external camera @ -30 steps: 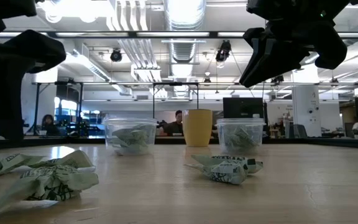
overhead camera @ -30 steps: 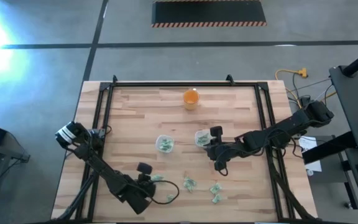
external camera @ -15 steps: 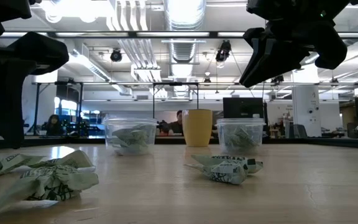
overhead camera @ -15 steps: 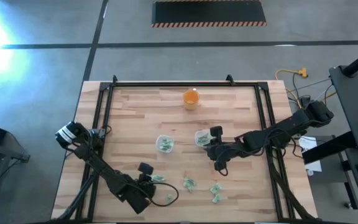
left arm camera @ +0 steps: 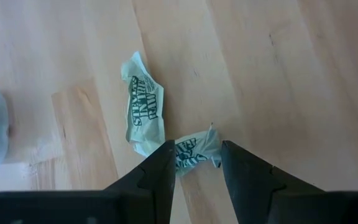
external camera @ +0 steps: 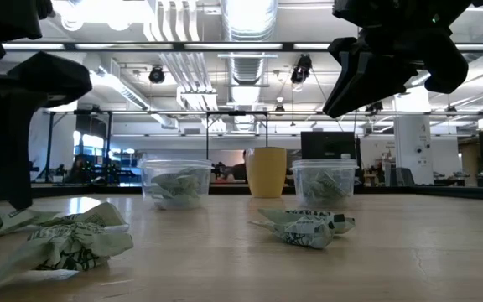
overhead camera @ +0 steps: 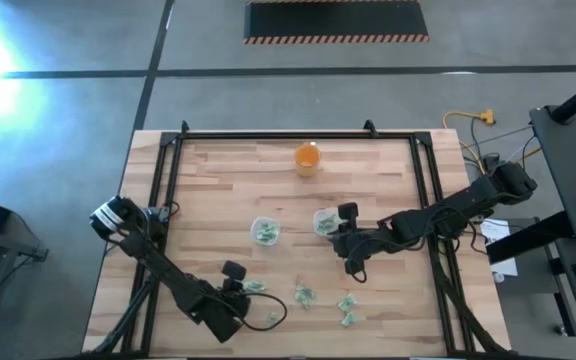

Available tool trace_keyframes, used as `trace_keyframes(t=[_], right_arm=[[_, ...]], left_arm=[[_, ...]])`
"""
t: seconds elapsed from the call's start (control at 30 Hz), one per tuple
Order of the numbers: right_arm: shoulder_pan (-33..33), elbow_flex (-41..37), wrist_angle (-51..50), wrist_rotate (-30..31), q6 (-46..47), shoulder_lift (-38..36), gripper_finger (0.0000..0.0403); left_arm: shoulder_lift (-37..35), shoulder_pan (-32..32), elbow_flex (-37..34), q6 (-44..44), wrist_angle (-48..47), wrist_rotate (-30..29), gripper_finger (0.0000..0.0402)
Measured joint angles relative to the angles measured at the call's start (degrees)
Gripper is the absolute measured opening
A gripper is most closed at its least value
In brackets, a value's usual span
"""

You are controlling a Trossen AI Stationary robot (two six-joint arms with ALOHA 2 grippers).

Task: Pick and place items into bin
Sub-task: Put the green sweetener bag into the left transparent food container

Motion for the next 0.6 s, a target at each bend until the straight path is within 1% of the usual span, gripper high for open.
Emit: trace_keyframes(t=[0.33,0.43,0.6], right_arm=[[0.0,0.0,0.1,0.0,0.0,0.0,0.0056],[0.0,0.0,0.1,0.0,0.0,0.0,0.0056],[0.0,0.0,0.2,0.0,0.0,0.0,0.0056]], left_arm=[[0.7,0.1,-0.3,-0.1,1.1,0.0,0.011],[0.6,0.1,-0.3,-0.1,1.0,0.0,0.009],[0.6,0.1,-0.3,-0.1,1.0,0.0,0.0035]])
